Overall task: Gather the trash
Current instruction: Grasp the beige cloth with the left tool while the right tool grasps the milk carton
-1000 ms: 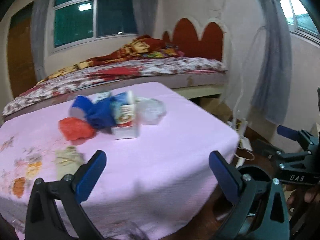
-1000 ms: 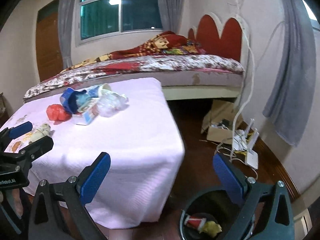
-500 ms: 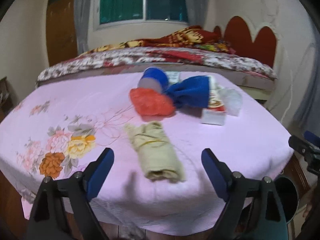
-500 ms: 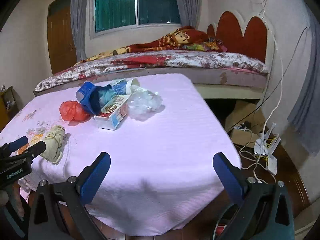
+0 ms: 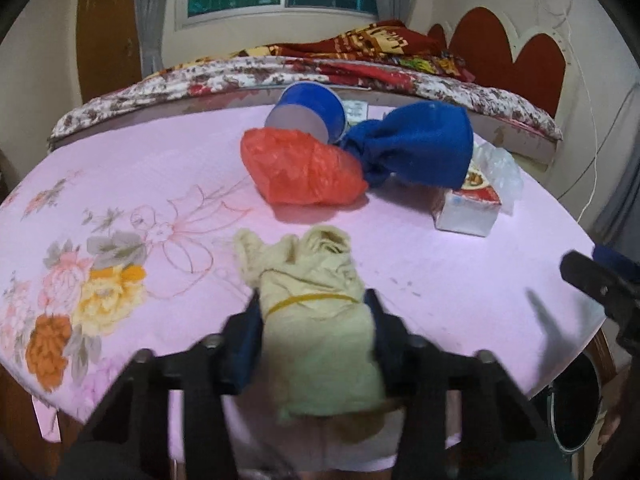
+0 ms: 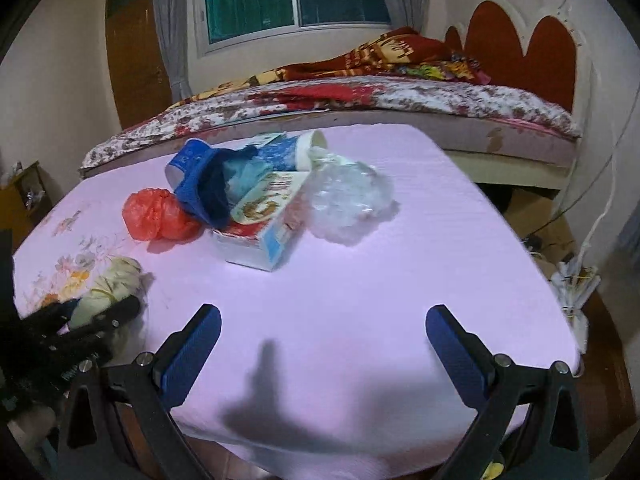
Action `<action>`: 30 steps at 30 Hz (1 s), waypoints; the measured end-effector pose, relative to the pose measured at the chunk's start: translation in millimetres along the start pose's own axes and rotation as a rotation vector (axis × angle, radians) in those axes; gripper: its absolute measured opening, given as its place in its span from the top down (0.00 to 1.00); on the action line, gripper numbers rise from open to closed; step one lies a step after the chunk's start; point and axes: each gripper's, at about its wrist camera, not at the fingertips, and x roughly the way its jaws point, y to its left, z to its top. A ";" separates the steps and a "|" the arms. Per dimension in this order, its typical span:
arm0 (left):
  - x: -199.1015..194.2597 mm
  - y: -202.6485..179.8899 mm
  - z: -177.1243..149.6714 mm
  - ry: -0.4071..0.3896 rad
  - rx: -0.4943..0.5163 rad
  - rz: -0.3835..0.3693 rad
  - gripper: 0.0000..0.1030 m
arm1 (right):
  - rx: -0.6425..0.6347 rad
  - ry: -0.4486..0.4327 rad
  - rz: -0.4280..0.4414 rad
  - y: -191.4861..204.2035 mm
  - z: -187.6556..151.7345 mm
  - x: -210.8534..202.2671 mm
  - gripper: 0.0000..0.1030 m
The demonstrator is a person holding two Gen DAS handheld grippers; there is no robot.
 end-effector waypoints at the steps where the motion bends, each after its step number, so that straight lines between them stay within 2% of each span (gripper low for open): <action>1: -0.6 1.6 2.5 -0.003 0.002 -0.007 0.64 | 0.001 0.006 0.015 3.6 3.6 6.7 0.00; 7: -3.1 13.1 16.4 -0.028 0.007 0.001 0.67 | -0.034 0.059 0.057 32.7 29.2 46.0 0.00; 9: -0.8 16.8 20.7 -0.027 0.003 0.001 0.67 | -0.061 0.086 0.059 44.5 36.1 59.8 0.03; 11: -1.0 22.7 23.9 -0.031 -0.006 0.002 0.67 | -0.087 0.112 0.055 54.2 42.6 73.4 0.15; 16: 2.7 32.1 27.5 -0.026 -0.021 0.001 0.67 | -0.083 0.192 0.034 64.5 55.6 109.9 0.20; 19: 4.4 34.0 27.4 -0.021 -0.023 -0.003 0.67 | -0.076 0.195 0.016 62.8 61.0 117.5 0.21; 21: 5.2 33.5 26.9 -0.016 -0.020 -0.007 0.67 | -0.068 0.196 0.006 59.1 63.3 119.5 0.26; 23: 4.7 31.8 26.0 -0.013 -0.017 -0.013 0.67 | -0.060 0.194 0.011 54.4 65.5 119.0 0.39; 30: -6.9 23.6 23.8 -0.021 -0.013 -0.032 0.67 | -0.058 0.165 0.023 36.7 49.9 87.9 0.49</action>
